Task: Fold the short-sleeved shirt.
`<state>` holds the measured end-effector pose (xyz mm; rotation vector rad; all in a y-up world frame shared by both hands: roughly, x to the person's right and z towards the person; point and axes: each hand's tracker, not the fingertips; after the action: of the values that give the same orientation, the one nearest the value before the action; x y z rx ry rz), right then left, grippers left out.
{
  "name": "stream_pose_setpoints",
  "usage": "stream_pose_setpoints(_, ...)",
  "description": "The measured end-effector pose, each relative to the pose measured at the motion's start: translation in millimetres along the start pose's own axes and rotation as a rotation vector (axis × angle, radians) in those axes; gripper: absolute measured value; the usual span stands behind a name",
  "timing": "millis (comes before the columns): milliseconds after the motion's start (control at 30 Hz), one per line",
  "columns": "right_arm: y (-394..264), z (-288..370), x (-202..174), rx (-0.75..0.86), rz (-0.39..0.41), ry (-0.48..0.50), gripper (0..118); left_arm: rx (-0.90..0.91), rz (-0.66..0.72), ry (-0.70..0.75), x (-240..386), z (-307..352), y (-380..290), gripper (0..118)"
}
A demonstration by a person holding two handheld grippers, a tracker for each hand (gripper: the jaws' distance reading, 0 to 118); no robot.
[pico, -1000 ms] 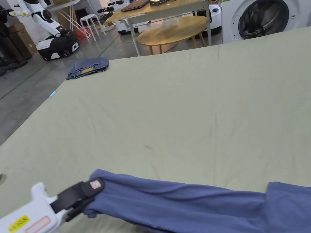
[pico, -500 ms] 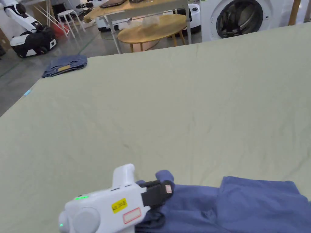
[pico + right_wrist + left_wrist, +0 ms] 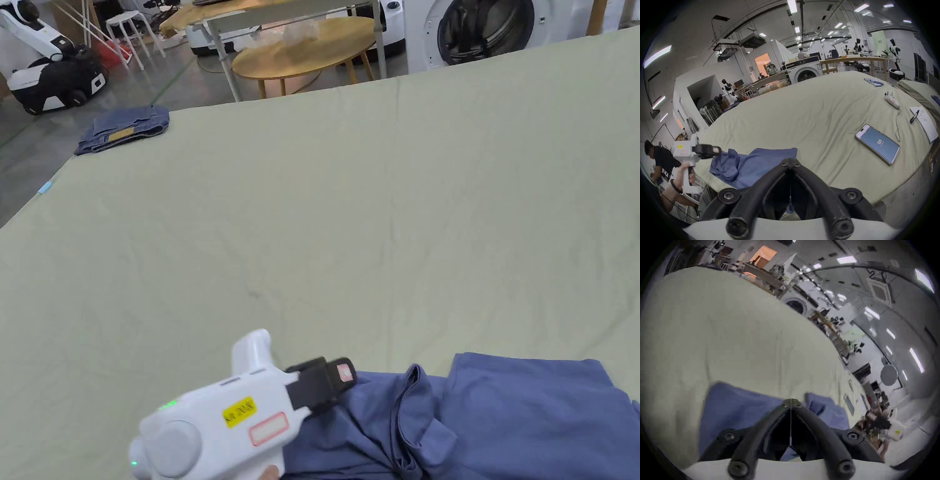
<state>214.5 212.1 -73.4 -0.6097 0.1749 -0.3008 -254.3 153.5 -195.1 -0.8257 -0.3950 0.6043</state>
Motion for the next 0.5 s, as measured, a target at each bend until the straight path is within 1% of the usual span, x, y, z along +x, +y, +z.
stream_pose_setpoints(67, -2, -1, -2, -0.009, -0.006, 0.003, 0, -0.14, -0.014, -0.116, 6, -32, -21, 0)
stream_pose_setpoints(100, -3, -2, -3, -0.012, -0.005, 0.002, 0, -0.177, -0.022, -0.138, 11, -44, -32, 0)
stream_pose_setpoints(133, -3, -2, -4, -0.016, -0.001, 0.002, 0, -0.21, -0.043, -0.119, 17, -57, -42, 0)
stream_pose_setpoints(167, -3, -2, -5, -0.02, 0.004, 0.001, 0, -0.228, -0.091, -0.089, 22, -65, -49, 0)
stream_pose_setpoints(200, -3, -2, -6, -0.021, 0.009, 0.001, 0, -0.216, -0.116, -0.093, 27, -69, -53, 0)
stream_pose_setpoints(300, -2, -2, -7, -0.021, 0.016, 0.005, 0, -0.188, -0.071, -0.116, 26, -63, -43, 0)
stream_pose_setpoints(333, -1, -2, -6, -0.022, 0.016, 0.005, 0, -0.198, -0.056, -0.14, 19, -56, -36, 11)
stream_pose_setpoints(367, -1, -3, -6, -0.022, 0.014, 0.006, 0, -0.184, -0.043, -0.17, 15, -45, -31, 29)
stream_pose_setpoints(400, -1, -4, -5, -0.024, 0.011, 0.007, 0, -0.152, -0.04, -0.176, 11, -33, -26, 44)
stream_pose_setpoints(433, -1, -5, -4, -0.026, 0.006, 0.009, 0, -0.09, -0.048, -0.151, 3, -11, -18, 57)
stream_pose_setpoints(500, -2, -4, -4, -0.024, 0.007, 0.009, 0, -0.021, -0.078, -0.083, -13, 19, -6, 67)
